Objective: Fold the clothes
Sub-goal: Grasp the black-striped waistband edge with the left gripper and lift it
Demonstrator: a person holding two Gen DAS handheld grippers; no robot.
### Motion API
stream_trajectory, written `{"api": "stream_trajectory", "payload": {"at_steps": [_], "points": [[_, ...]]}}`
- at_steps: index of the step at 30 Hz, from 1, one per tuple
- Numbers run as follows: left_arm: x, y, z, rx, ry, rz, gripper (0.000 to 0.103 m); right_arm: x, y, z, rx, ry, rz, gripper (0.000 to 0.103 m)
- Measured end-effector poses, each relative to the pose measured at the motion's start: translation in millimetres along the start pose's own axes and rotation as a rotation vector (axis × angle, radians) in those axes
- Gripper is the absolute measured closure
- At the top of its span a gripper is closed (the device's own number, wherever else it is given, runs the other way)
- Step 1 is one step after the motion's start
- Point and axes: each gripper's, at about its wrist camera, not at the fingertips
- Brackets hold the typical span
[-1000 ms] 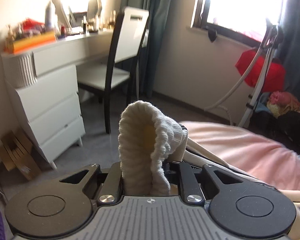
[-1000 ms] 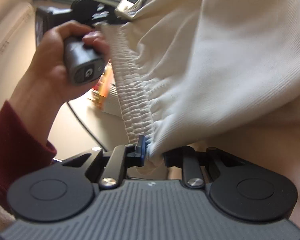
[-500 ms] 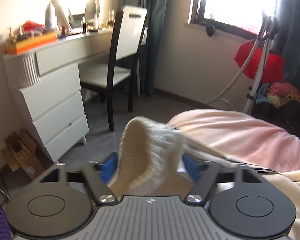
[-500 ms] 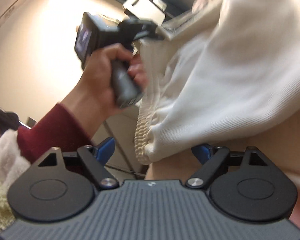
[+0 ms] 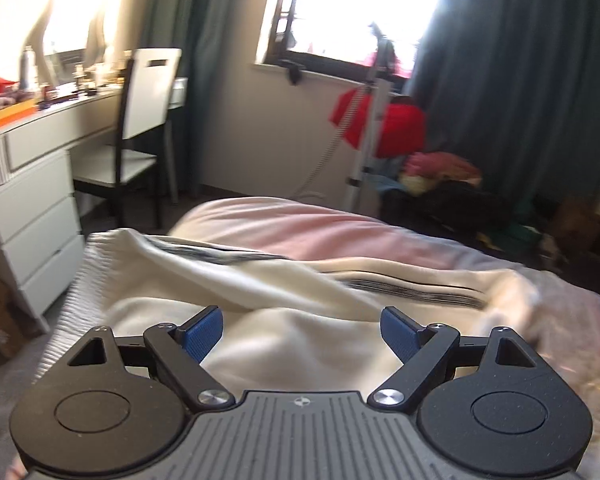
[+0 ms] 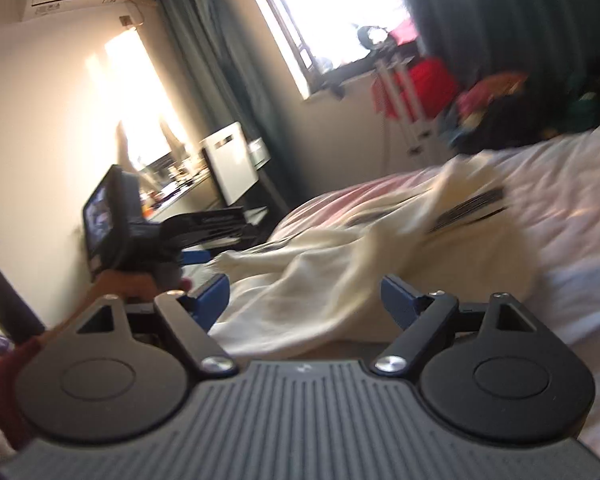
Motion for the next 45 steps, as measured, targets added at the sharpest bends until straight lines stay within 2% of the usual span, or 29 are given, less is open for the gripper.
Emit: {"api": "stream_trajectory", "payload": {"at_steps": [3, 7, 9, 12, 15, 17, 18, 20, 21, 22, 23, 25, 27, 31, 33, 35, 38, 41, 45], "points": [[-8, -6, -55, -0.029, -0.058, 0.004, 0.015, 19, -9, -43, -0.043, -0.095, -0.048, 0.018], [-41, -1, -120, -0.075, -0.117, 0.029, 0.016, 17, -24, -101, -0.156, -0.161, -0.087, 0.017], [-63, 3, -147, -0.096, -0.163, 0.045, 0.017, 9, -30, -126, -0.227, -0.163, -0.075, 0.017], [-102, 12, -180, -0.119, -0.184, 0.062, 0.021, -1, -35, -160, -0.324, -0.153, -0.036, 0.017], [-144, 18, -202, -0.123, -0.201, 0.082, 0.023, -20, -37, -185, -0.357, -0.178, -0.022, 0.017], [-173, 19, -214, -0.134, -0.208, 0.121, 0.03, -35, -38, -201, -0.375, -0.196, 0.004, 0.017], [-180, 15, -218, -0.154, -0.199, 0.126, 0.039, -42, -39, -208, -0.386, -0.204, 0.018, 0.018], [-187, 5, -223, -0.214, -0.163, 0.117, 0.078, -58, -43, -221, -0.407, -0.218, 0.046, 0.018], [-182, -1, -224, -0.239, -0.143, 0.081, 0.093, -64, -44, -226, -0.432, -0.22, 0.063, 0.017], [-172, -8, -223, -0.261, -0.12, 0.022, 0.094, -69, -44, -228, -0.457, -0.213, 0.078, 0.017], [-159, -14, -221, -0.28, -0.129, -0.032, 0.094, -75, -45, -230, -0.482, -0.203, 0.093, 0.017], [-128, -28, -212, -0.305, -0.146, -0.092, 0.095, -81, -45, -222, -0.475, -0.183, 0.111, 0.017], [-96, -47, -194, -0.305, -0.159, -0.108, 0.095, -85, -45, -211, -0.442, -0.172, 0.125, 0.018], [-31, -88, -154, -0.296, -0.188, -0.122, 0.096, -75, -47, -190, -0.361, -0.19, 0.092, 0.018], [-8, -117, -132, -0.279, -0.197, -0.088, 0.095, -65, -47, -184, -0.352, -0.193, 0.073, 0.018], [8, -152, -108, -0.272, -0.168, -0.029, 0.096, -54, -48, -178, -0.341, -0.196, 0.064, 0.018], [16, -192, -79, -0.231, -0.137, 0.04, 0.095, -39, -51, -167, -0.321, -0.186, 0.059, 0.018], [13, -209, -57, -0.117, -0.162, 0.084, 0.095, -25, -58, -154, -0.305, -0.138, 0.059, 0.018], [17, -208, -55, -0.097, -0.192, 0.048, 0.095, -14, -67, -128, -0.244, -0.057, 0.031, 0.018]]}}
Point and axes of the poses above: each gripper's, at about its wrist camera, not at the fingertips, and x roughly against the way its jaws point, z to its left, y to its top, and after that the axes turned 6 degrees about z, right-handed
